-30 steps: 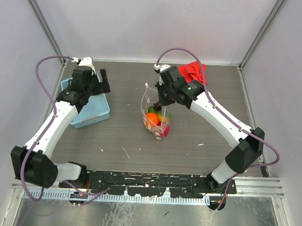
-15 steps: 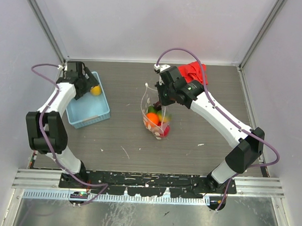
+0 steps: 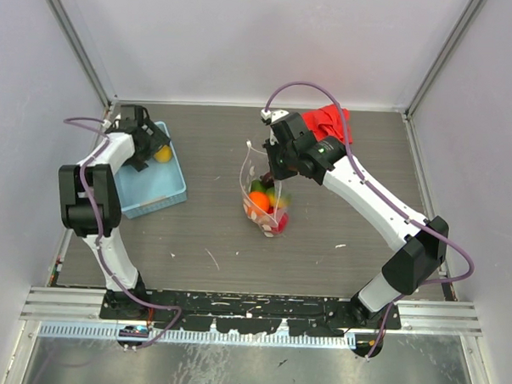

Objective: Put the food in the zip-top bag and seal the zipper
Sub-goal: Pick up the fake fruit from the bin.

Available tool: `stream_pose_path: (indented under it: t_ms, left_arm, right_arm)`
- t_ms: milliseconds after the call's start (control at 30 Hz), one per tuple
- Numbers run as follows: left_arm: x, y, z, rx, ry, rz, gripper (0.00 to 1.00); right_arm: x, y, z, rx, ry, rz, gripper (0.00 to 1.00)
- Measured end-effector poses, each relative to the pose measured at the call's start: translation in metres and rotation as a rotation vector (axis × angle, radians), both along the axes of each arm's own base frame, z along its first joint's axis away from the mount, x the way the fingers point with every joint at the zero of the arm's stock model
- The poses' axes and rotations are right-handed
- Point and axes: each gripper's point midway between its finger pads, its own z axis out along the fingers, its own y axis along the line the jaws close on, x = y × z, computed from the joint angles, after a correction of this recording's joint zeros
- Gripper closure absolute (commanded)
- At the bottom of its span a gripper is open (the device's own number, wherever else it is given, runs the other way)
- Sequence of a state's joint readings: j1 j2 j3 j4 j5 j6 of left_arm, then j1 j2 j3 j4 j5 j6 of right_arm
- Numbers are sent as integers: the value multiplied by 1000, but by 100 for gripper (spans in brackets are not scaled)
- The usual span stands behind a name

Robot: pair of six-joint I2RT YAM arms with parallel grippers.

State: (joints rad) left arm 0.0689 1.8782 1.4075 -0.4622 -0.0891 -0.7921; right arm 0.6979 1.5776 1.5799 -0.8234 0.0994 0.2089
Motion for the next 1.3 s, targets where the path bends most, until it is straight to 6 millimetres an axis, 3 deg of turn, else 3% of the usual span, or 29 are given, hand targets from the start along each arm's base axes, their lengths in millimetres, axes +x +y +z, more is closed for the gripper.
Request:
stream_pose_path:
  t_ms: [200, 367, 567, 633, 867, 1100, 1300]
  left_arm:
    - [10, 2, -21, -19, 19, 7, 3]
    - [21, 4, -26, -25, 10, 4, 8]
    - [19, 6, -42, -21, 45, -1, 12]
    - [18, 7, -46, -16, 55, -10, 18]
    - [19, 6, -44, -12, 54, -35, 38]
    - [6, 5, -41, -10, 66, -48, 45]
    - [-5, 0, -11, -13, 33, -76, 45]
  right_arm:
    - [0, 0, 0, 0, 0, 0, 100]
    - [0, 0, 0, -1, 1, 0, 100]
    - [-1, -1, -1, -3, 3, 0, 100]
    - [-1, -1, -1, -4, 4, 0, 100]
    - [-1, -1, -4, -10, 11, 0, 100]
    - [-1, 0, -5, -11, 13, 0, 100]
    - [-1, 0, -4, -11, 14, 0, 100]
